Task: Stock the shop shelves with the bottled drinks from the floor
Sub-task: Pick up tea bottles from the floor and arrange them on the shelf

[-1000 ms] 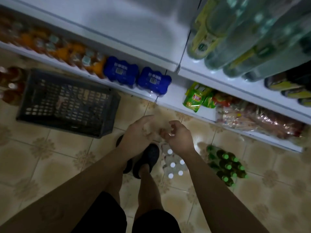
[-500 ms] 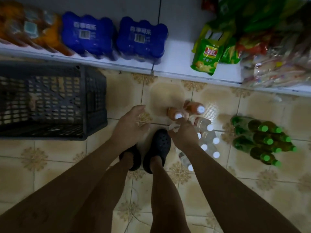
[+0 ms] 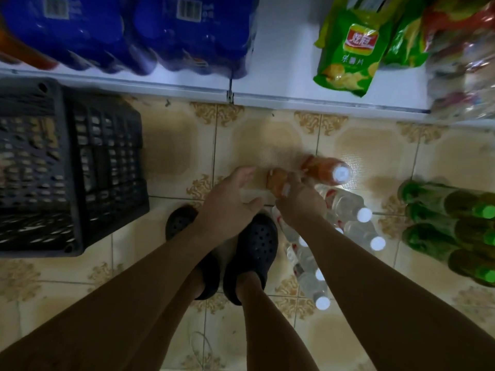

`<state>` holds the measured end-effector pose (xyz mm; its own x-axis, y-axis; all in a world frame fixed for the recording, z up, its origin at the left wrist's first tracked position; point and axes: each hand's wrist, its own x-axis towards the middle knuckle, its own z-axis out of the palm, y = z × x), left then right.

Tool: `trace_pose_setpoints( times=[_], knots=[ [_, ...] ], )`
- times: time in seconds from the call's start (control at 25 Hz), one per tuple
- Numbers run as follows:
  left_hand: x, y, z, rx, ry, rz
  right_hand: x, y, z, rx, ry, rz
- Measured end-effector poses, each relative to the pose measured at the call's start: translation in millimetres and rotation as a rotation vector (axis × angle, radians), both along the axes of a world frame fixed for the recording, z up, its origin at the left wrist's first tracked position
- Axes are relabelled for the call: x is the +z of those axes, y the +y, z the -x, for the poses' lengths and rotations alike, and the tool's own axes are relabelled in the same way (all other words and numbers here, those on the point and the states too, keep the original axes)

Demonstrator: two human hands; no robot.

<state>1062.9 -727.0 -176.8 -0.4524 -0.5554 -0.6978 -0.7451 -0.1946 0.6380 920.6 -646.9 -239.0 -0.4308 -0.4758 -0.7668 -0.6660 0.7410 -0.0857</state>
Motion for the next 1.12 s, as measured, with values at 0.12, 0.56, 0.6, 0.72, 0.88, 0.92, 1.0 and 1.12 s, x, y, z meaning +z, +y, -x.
trace_pose_setpoints(
  times=[0.12,0.56,0.6,0.72,0.88,0.92,1.0,1.12],
  knots=[
    [-15.9,1.9,-2.7,-0.008,-0.025,-0.002,-19.6,-4.1,-0.5,0.033,0.038,0.013],
    [63.1,-10.0,0.5,-0.028,-0.019,0.054,101.2,-24.5,8.0,-0.371,-0.103,0.223],
    [79.6,-11.9,0.4,-0.029,-0.009,0.064,124.6,-28.2,6.9,-0.378,-0.121,0.248],
    [134.8,-15.7,-7.6,-0.018,0.006,0.098,194.9,-36.8,2.3,-0.392,-0.145,0.289],
    [230.1,-22.5,-33.5,-0.001,0.017,0.151,297.1,-49.9,-15.8,-0.306,-0.146,0.344],
    [255.0,-25.8,-43.0,-0.005,0.004,0.162,322.5,-52.2,-19.8,-0.307,-0.152,0.355],
    [311.3,-35.8,-62.9,-0.004,-0.011,0.178,379.8,-57.2,-25.7,-0.318,-0.189,0.381],
    [393.5,-49.8,-81.3,0.012,-0.020,0.233,462.4,-60.1,-30.2,-0.323,-0.234,0.430]
  ],
)
